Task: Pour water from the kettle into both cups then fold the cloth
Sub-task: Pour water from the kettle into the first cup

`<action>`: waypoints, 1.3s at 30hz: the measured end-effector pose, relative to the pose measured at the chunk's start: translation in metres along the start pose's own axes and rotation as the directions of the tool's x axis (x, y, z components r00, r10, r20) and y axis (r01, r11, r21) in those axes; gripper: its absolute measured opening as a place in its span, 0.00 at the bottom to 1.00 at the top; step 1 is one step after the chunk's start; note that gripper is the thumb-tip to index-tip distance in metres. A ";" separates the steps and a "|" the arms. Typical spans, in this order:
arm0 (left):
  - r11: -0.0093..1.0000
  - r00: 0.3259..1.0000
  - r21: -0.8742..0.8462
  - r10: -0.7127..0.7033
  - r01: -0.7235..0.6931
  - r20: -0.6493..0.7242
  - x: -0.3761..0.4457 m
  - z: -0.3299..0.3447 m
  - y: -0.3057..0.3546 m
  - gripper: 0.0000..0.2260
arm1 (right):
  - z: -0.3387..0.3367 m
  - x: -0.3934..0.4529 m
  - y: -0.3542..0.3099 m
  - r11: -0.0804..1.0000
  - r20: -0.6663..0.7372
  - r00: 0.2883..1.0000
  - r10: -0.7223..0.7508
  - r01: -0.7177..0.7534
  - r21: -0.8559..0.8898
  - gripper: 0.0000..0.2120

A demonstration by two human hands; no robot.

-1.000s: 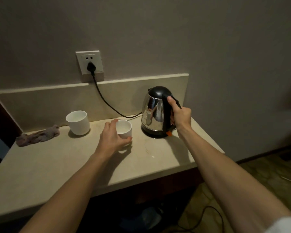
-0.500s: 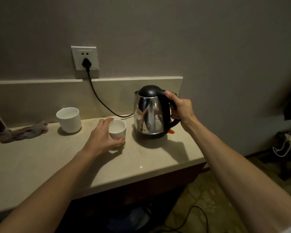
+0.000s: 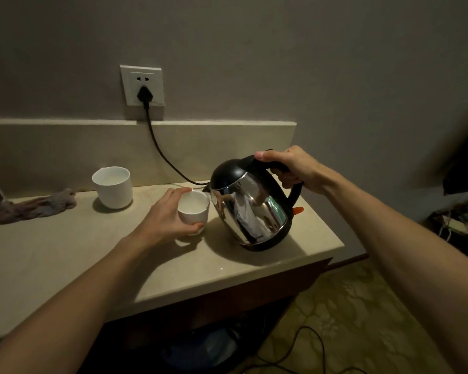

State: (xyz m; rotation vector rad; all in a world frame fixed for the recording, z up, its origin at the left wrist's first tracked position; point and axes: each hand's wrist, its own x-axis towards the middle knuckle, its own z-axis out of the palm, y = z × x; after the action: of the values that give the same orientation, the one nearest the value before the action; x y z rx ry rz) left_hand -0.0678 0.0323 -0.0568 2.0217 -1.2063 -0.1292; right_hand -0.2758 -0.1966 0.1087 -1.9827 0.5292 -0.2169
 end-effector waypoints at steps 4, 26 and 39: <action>1.000 1.000 -0.012 0.010 -0.010 0.017 0.001 -0.003 -0.002 0.44 | -0.002 0.003 -0.005 0.997 -0.002 1.000 0.031 -0.031 -0.068 0.24; 0.981 0.991 0.169 0.078 -0.096 0.110 0.002 -0.017 0.002 0.46 | 0.004 0.014 -0.032 0.958 0.049 0.993 0.103 -0.086 -0.272 0.24; 0.957 0.986 0.247 0.125 -0.150 0.113 0.005 -0.023 0.013 0.43 | 0.006 0.023 -0.052 0.919 0.076 0.990 0.117 -0.079 -0.385 0.23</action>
State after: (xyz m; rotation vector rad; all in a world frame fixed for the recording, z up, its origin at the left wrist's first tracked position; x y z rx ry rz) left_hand -0.0642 0.0380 -0.0313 2.1625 -1.4855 -0.0025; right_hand -0.2394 -0.1827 0.1498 -2.3233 0.6435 0.0527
